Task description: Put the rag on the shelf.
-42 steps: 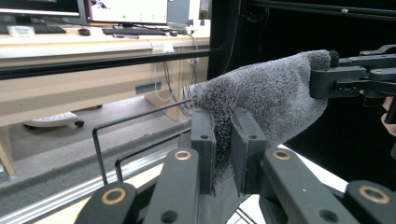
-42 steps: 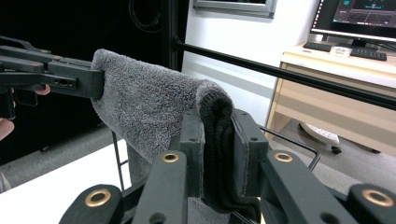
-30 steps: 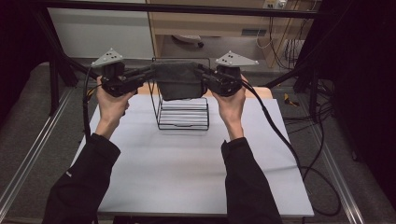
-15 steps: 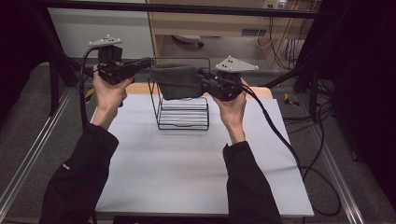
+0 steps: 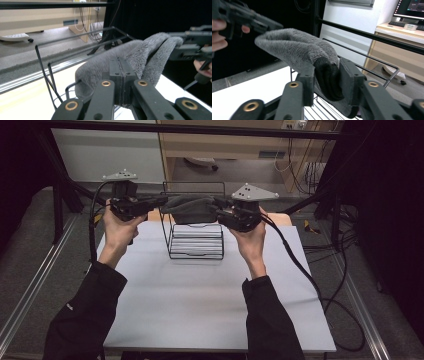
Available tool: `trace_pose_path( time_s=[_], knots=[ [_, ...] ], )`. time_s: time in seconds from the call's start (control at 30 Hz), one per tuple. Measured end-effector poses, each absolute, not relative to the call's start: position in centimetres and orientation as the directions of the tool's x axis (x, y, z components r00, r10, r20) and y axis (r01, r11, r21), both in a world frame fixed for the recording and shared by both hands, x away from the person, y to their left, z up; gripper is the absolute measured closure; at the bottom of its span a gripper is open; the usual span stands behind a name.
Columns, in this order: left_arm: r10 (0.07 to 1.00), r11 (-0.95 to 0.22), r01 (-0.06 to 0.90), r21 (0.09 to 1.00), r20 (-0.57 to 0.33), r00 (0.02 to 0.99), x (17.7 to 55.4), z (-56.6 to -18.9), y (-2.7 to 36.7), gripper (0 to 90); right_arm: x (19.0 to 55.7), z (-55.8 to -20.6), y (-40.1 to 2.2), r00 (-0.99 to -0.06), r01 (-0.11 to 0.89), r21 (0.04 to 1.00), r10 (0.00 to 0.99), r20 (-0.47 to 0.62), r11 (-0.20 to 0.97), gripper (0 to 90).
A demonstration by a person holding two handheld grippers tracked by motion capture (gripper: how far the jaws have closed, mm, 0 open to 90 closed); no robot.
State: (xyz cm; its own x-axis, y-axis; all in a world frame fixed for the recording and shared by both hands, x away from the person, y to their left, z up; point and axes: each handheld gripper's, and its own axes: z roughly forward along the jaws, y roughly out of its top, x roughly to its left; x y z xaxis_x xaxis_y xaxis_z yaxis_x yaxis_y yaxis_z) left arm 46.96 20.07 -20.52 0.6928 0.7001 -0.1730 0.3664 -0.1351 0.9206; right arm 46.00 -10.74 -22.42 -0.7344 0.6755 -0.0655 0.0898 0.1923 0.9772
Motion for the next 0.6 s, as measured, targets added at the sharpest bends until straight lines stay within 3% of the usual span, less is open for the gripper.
trace_pose_path(
  time_s=[0.43, 0.5, 0.6],
  knots=[
    [0.708, -0.22, 0.372, 0.902, -0.115, 0.697, 46.3, -23.1, 19.2, 89.7, 45.1, -21.9, -11.2, -0.761, 0.096, 0.982, 0.648, -0.034, 0.164, 47.8],
    [0.712, -0.231, 0.371, 0.899, -0.103, 0.695, 46.3, -23.6, 19.0, 89.7, 45.0, -21.7, -11.3, -0.759, 0.097, 0.982, 0.65, -0.034, 0.164, 53.0],
    [0.714, -0.245, 0.373, 0.895, -0.093, 0.694, 46.4, -24.4, 18.8, 89.6, 45.2, -21.9, -11.3, -0.755, 0.137, 0.972, 0.655, -0.022, 0.19, 71.8]
  ],
)
